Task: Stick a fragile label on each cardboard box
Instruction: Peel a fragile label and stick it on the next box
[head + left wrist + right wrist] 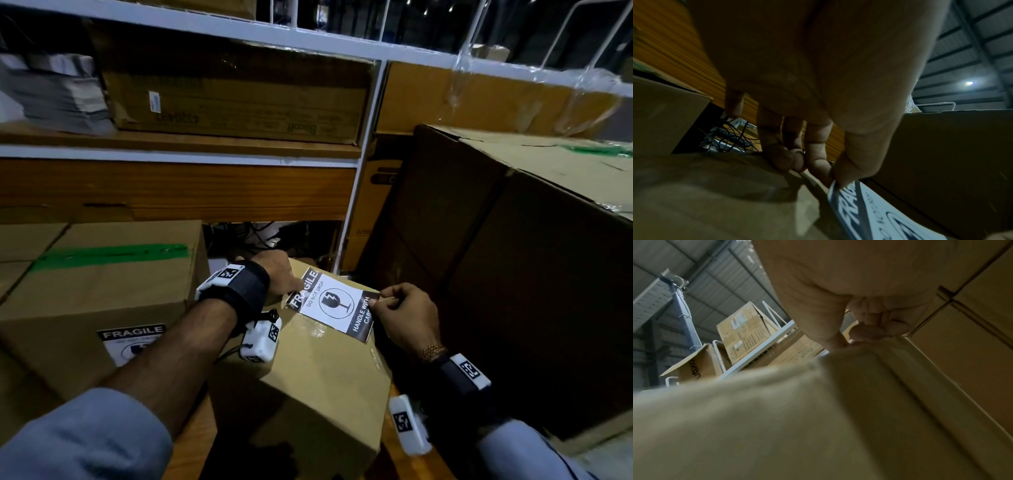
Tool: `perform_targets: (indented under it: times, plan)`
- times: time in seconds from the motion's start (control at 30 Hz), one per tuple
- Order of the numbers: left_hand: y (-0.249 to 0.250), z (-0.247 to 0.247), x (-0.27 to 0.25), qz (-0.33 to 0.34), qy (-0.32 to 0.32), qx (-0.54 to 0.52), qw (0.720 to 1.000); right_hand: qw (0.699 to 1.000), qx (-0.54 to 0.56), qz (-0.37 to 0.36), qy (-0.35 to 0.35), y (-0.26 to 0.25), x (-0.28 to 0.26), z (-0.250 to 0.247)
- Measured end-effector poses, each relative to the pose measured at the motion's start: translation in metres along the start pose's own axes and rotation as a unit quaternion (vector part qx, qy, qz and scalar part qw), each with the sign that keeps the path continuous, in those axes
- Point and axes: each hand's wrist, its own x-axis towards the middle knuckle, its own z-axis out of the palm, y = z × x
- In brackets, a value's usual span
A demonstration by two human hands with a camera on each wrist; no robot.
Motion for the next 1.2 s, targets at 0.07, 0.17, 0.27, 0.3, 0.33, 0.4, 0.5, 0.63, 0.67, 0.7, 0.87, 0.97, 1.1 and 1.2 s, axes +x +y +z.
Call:
perform_targets:
  times: [0.07, 0.17, 0.27, 0.3, 0.33, 0.4, 0.5, 0.63, 0.67, 0.7, 0.87, 0.97, 1.1, 1.2]
  plan:
    - [0.0, 0.0, 0.0, -0.002, -0.001, 0.001, 1.0, 1.0, -0.002, 0.0, -0.002, -0.001, -0.001, 0.0]
    - [0.002, 0.001, 0.0, -0.007, 0.0, 0.007, 1.0, 1.0, -0.009, -0.004, 0.001, -0.001, -0.001, 0.0]
    - [0.004, 0.002, -0.001, -0.011, 0.008, 0.018, 1.0, 1.0, -0.018, -0.009, 0.004, -0.001, -0.001, 0.001]
    - [0.005, 0.003, -0.001, -0.012, 0.01, 0.023, 1.0, 1.0, -0.02, -0.011, 0.006, -0.001, -0.001, 0.002]
    - [0.006, 0.003, -0.002, -0.013, 0.011, 0.025, 1.0, 1.0, -0.021, -0.012, 0.007, -0.001, -0.001, 0.003]
    - [0.007, 0.003, -0.001, -0.016, 0.013, 0.027, 0.999, 1.0, -0.022, -0.011, 0.009, 0.0, -0.002, 0.003]
    - [0.008, 0.004, -0.002, -0.017, 0.017, 0.026, 0.999, 1.0, -0.021, -0.01, 0.009, -0.001, -0.002, 0.004]
    - [0.009, 0.005, -0.002, -0.019, 0.017, 0.026, 0.999, 1.0, -0.014, -0.014, 0.009, -0.001, -0.003, 0.005]
    - [0.009, 0.005, -0.002, -0.02, 0.017, 0.025, 0.999, 1.0, -0.013, -0.013, 0.006, -0.001, -0.003, 0.005]
    - [0.009, 0.004, -0.002, -0.02, 0.016, 0.025, 0.999, 1.0, -0.012, -0.012, 0.004, -0.001, -0.004, 0.004]
    - [0.009, 0.003, -0.003, -0.019, 0.017, 0.026, 0.999, 1.0, 0.0, -0.02, 0.004, 0.0, -0.004, 0.003]
    - [0.008, 0.004, -0.003, -0.024, 0.018, 0.023, 0.999, 1.0, 0.006, -0.024, 0.007, 0.001, -0.004, 0.003]
    - [0.01, 0.004, -0.003, -0.026, 0.015, 0.03, 0.999, 1.0, 0.006, -0.026, 0.012, 0.002, -0.005, 0.004]
    - [0.012, 0.003, -0.004, -0.024, 0.015, 0.041, 0.999, 1.0, 0.003, -0.021, 0.006, 0.001, -0.005, 0.004]
